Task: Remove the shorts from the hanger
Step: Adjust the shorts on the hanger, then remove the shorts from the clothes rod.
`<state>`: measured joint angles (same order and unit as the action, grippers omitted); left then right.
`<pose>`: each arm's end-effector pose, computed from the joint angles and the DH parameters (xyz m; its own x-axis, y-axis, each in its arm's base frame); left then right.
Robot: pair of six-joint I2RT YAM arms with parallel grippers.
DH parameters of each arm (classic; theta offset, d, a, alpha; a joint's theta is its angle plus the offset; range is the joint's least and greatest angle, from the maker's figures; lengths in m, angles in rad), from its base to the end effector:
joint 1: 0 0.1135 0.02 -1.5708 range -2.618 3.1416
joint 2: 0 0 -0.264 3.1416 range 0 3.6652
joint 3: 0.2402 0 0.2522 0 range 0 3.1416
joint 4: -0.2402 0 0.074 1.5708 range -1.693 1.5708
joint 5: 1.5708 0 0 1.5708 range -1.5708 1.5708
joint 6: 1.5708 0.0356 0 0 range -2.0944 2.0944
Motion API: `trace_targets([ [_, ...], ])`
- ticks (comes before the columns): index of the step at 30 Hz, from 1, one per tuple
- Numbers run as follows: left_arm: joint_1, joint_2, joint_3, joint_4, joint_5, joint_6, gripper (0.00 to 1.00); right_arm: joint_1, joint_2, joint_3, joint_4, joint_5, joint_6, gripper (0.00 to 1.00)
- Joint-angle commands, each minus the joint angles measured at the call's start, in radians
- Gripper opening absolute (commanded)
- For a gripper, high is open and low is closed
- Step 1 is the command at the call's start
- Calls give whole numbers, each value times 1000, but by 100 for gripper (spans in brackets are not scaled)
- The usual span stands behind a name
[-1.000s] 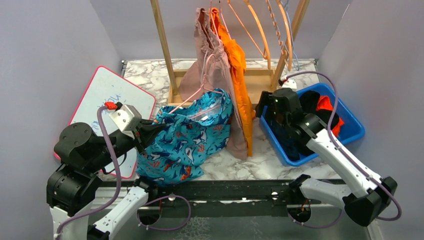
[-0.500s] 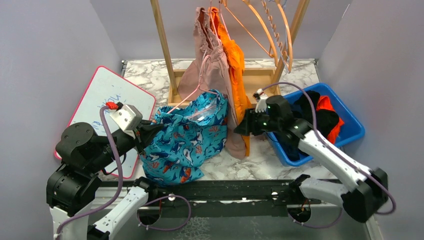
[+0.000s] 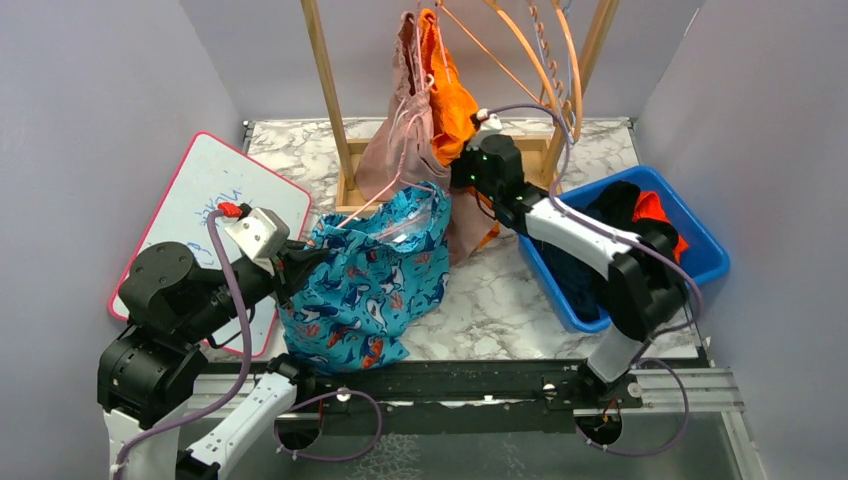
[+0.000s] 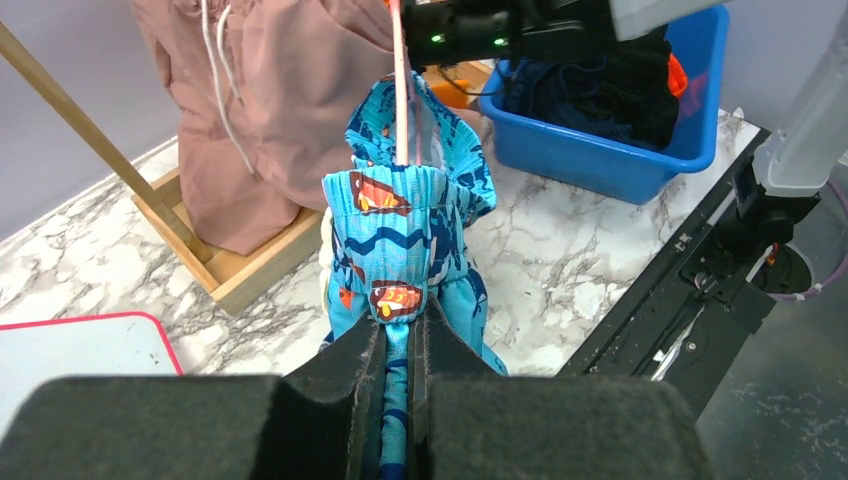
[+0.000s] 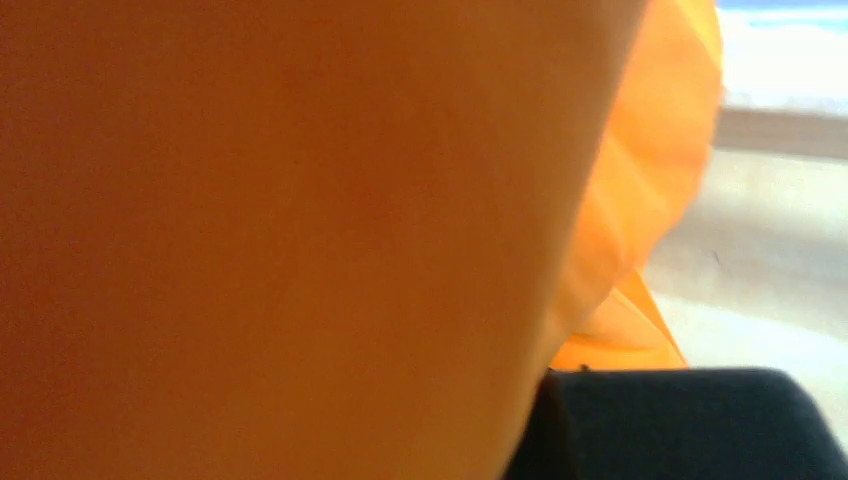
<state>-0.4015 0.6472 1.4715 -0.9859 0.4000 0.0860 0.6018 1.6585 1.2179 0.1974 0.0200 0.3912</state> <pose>0.0287 -0.0273 0.4761 -0.0862 0.1226 -0.9887 0.7238 0.6896 0.0224 0.3274 0.2240 0.2999 -0.3932 0.1924 -0.8991 -0.4328 0.8240 0.3656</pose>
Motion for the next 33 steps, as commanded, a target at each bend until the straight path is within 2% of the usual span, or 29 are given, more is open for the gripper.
trace_targets([
  [1,1,-4,2,44,34,-11,0,10,139,110,117,115,-35,38],
  [4,1,-5,-28,53,95,-12,0,10,153,123,31,99,-16,44],
  [7,1,-5,-66,65,148,-4,0,10,138,146,-186,57,14,49],
  [9,1,-2,-87,80,176,-2,0,10,91,113,-274,41,40,51],
  [14,1,1,-161,144,223,-6,0,10,-162,-136,-239,19,28,57],
  [17,1,7,-194,188,251,-14,0,10,-295,-214,-278,29,22,60],
  [23,1,23,-243,244,301,-23,0,10,-559,-357,-424,175,115,61],
  [26,1,29,-284,306,341,-46,0,10,-733,-466,-357,40,130,61],
  [29,0,38,-335,368,393,-67,0,10,-886,-550,-247,-129,199,65],
  [33,1,67,-397,414,454,-85,0,10,-982,-565,-131,-328,276,66],
])
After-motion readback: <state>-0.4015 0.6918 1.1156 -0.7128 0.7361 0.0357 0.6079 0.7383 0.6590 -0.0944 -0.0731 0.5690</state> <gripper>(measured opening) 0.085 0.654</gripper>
